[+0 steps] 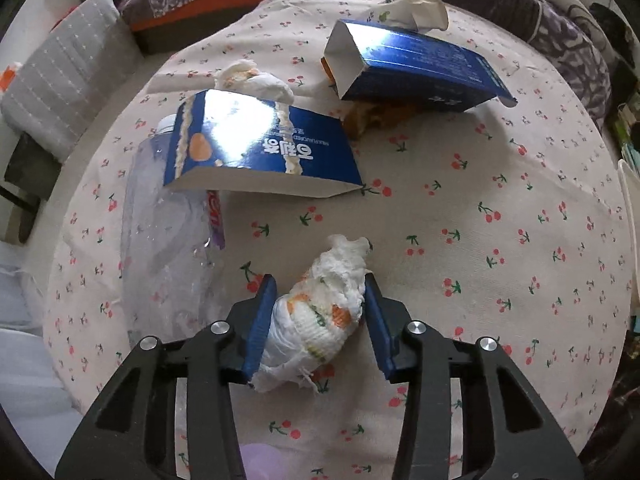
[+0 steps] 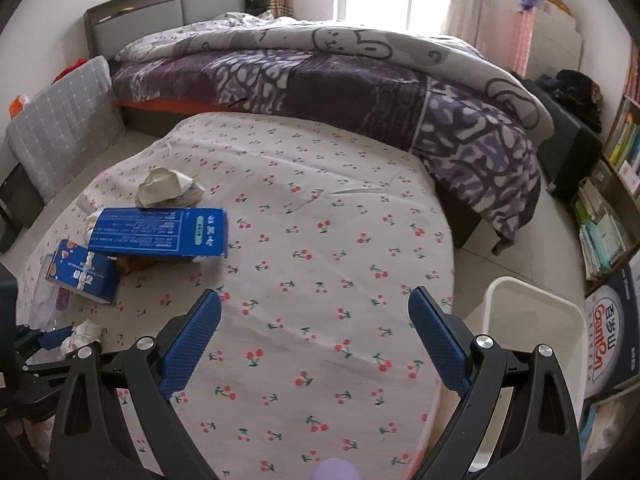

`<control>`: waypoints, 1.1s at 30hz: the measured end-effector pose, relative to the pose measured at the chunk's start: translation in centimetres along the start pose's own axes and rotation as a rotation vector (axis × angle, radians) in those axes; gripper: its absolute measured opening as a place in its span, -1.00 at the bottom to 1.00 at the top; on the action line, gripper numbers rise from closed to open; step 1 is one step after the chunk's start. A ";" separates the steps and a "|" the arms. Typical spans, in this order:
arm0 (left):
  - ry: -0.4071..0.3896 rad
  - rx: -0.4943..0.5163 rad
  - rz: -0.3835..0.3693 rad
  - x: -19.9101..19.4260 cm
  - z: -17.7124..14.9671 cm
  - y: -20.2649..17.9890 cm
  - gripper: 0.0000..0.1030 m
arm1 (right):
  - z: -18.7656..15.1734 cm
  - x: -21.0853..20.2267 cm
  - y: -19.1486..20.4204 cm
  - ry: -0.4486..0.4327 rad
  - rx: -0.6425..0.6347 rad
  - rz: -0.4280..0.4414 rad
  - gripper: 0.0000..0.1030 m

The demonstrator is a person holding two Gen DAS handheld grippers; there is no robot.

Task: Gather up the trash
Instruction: 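Grasp the wrapped white tissue bundle with left tool and lift it, then grasp the clear plastic water bottle with right tool while left tool holds the bundle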

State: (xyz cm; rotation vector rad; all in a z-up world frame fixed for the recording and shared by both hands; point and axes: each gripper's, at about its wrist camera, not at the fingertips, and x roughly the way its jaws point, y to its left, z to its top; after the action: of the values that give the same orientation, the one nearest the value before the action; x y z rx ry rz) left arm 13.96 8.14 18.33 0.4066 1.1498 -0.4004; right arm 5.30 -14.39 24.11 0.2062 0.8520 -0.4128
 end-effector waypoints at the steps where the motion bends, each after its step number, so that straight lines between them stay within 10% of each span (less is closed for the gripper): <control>1: -0.008 -0.003 -0.004 -0.4 -0.3 0.2 -0.24 | -0.1 0.1 0.3 0.001 -0.005 0.005 0.79; 9: -0.213 -0.196 -0.110 -9.5 -0.5 4.3 -0.24 | -0.3 0.7 4.4 0.044 -0.040 0.121 0.79; 20: -0.418 -0.446 0.035 -18.9 -1.6 12.5 -0.22 | -1.6 1.8 18.4 0.237 -0.003 0.348 0.78; 33: -0.474 -0.556 0.059 -20.9 -3.2 17.6 -0.22 | -2.1 5.7 30.1 0.310 -0.180 0.266 0.79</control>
State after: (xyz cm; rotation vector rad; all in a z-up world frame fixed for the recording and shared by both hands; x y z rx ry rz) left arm 12.86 26.84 38.43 -0.1404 0.7379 -0.1014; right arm 20.24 11.93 18.79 0.2168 1.1435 -0.0533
